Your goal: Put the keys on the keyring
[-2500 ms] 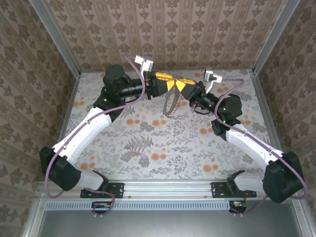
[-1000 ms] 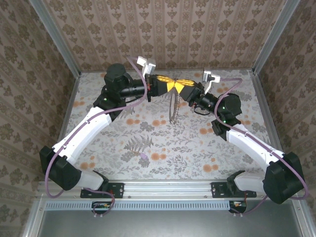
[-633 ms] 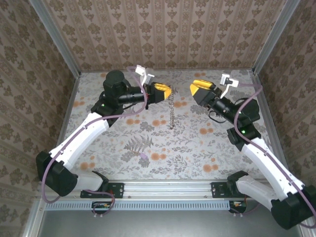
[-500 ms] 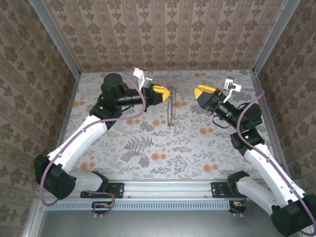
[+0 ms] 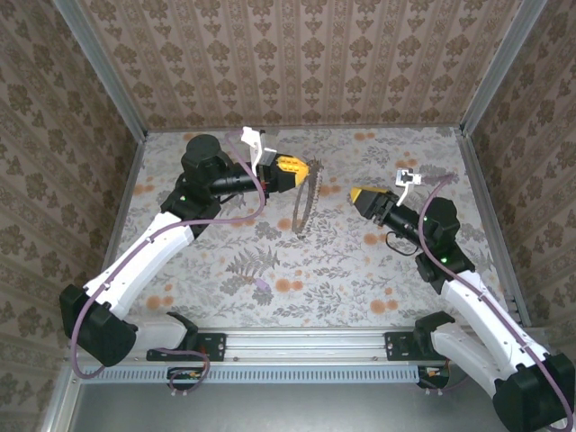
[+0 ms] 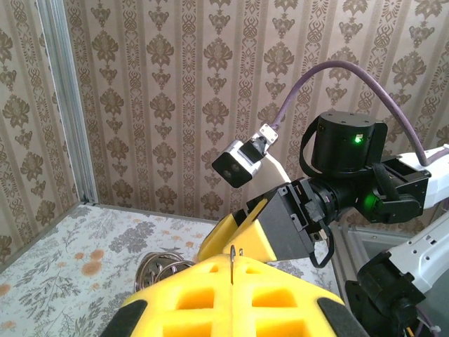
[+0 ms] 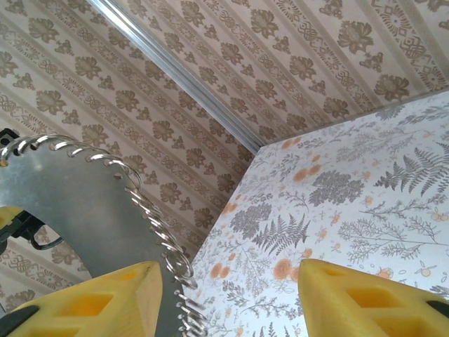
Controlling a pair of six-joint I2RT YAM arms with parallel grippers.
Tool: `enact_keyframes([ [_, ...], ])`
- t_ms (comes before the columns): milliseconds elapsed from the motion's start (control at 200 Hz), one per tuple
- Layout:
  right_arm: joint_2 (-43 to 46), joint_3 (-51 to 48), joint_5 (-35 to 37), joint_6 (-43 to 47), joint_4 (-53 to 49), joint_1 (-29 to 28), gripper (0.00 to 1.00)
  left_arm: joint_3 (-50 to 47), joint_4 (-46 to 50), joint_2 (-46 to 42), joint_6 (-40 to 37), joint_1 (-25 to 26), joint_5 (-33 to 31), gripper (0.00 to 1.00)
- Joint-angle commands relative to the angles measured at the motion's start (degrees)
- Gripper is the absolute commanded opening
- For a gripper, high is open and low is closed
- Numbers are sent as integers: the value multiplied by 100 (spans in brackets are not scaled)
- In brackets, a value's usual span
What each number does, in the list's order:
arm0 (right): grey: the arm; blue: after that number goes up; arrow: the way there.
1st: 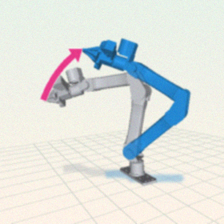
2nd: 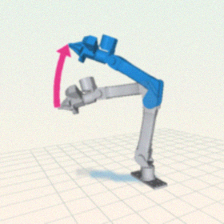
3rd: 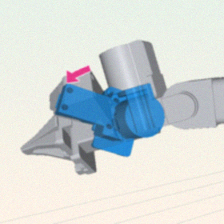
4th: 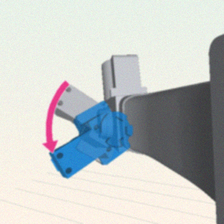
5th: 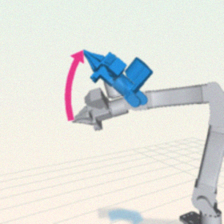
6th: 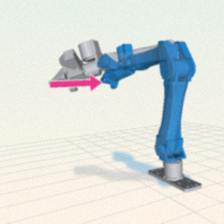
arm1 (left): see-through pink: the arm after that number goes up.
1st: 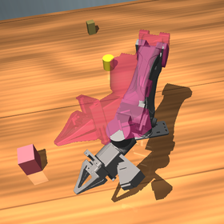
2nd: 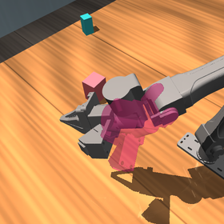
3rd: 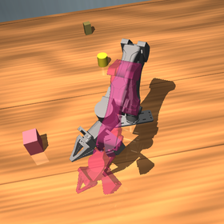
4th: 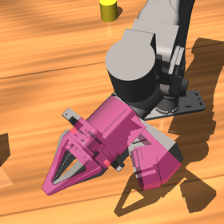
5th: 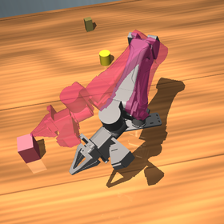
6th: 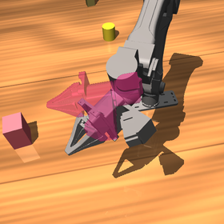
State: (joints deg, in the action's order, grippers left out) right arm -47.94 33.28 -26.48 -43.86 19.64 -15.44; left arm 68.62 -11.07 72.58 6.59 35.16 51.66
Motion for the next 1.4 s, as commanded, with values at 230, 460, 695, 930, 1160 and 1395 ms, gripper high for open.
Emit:
enact_keyframes([
  [230, -114, 100, -233, 255, -1103, 16, 58, 8, 113, -134, -41, -82, -723, 0],
  [460, -429, -31, -210, 474, -1812, -387, 58, -604, -74, -487, 294, -352, -1889, 0],
  [695, -1119, -2, 353, 591, -1944, -1468, 57, -1133, 99, -1045, 425, -711, -2322, 0],
  [930, -1986, 470, 1040, 1021, -2193, -2481, 57, -1413, 312, -1476, 467, -1198, -2341, 0],
  [1160, -3125, 1374, 1555, 1812, -2669, -3245, 55, -1427, 616, -1756, 413, -1587, -2226, 0],
  [1395, -4335, 2419, 1700, 2917, -3148, -3731, 51, -1410, 947, -1970, 331, -1990, -2206, 0],
])
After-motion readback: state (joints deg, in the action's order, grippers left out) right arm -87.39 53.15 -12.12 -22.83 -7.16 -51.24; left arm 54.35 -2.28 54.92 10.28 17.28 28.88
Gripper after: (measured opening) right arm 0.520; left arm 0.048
